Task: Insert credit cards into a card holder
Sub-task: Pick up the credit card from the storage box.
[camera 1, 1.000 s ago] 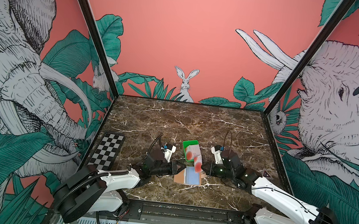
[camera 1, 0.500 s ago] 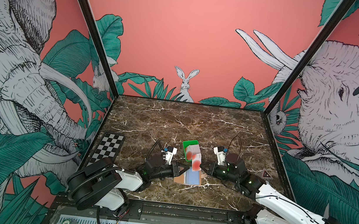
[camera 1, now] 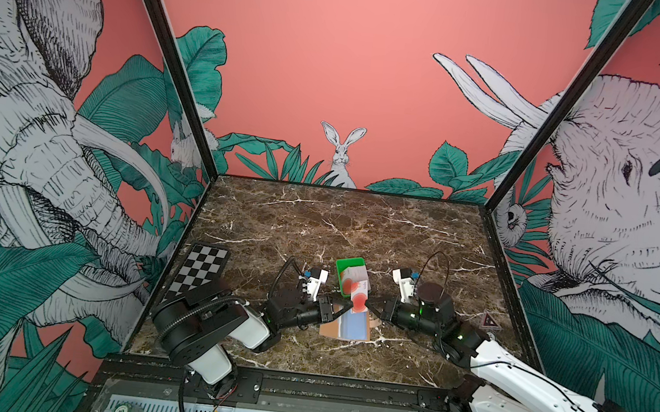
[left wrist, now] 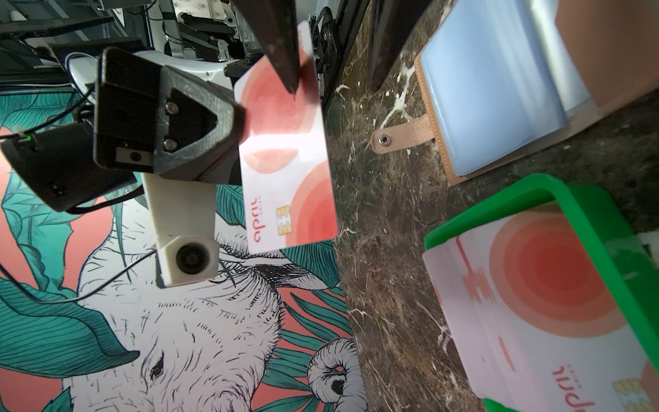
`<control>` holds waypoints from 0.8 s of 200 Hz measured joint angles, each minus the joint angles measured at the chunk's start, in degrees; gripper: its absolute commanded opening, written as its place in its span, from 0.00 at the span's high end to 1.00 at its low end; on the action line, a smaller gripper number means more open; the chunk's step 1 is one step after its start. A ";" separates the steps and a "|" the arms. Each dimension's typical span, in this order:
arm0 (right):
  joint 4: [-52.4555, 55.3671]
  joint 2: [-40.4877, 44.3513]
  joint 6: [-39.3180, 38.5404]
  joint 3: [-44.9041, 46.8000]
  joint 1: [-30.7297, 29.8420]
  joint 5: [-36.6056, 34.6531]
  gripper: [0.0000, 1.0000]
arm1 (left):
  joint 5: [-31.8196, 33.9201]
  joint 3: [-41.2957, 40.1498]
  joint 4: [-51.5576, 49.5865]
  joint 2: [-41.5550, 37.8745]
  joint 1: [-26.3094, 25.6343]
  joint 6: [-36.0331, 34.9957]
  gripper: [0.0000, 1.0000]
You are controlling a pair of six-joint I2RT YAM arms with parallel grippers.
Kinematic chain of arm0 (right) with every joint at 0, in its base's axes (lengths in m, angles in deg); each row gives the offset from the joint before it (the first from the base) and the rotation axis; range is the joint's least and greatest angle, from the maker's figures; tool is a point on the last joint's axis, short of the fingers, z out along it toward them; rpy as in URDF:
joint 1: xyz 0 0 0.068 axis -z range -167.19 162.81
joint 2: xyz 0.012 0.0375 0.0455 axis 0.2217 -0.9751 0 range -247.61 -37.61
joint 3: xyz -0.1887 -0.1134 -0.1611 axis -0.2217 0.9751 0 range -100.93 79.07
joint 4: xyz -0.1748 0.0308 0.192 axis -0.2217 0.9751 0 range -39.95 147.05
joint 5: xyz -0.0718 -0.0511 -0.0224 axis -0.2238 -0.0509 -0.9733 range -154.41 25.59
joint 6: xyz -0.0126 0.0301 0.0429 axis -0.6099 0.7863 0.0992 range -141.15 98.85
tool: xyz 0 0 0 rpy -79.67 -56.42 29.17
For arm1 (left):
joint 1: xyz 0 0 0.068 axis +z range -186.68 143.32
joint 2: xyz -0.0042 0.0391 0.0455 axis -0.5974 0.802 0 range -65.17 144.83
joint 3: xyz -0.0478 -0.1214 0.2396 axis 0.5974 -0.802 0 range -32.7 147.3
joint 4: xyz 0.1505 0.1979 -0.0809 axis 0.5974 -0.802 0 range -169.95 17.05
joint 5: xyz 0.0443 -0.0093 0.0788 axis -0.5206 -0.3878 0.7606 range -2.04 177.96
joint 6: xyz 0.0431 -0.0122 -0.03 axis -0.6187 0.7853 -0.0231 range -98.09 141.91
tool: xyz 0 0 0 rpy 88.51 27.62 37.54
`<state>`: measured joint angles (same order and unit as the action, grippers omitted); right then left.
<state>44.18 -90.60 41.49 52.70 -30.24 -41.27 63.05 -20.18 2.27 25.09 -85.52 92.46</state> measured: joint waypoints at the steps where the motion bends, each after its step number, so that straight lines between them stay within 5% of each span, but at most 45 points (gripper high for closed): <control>1: 0.00 0.00 0.00 0.00 0.00 0.00 1.00 | -0.02 0.02 0.07 0.04 0.02 0.02 0.68; 116: 1.99 -1.33 -0.59 1.14 -0.04 0.63 1.00 | -0.59 1.42 2.25 0.15 0.02 1.51 0.83; 160: 5.35 -2.32 -2.23 0.50 -0.09 -0.22 1.00 | -0.87 1.42 2.10 0.70 0.02 1.92 0.98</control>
<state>49.54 -92.92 39.26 53.20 -30.33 -41.49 62.18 -18.76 4.37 25.79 -85.50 94.38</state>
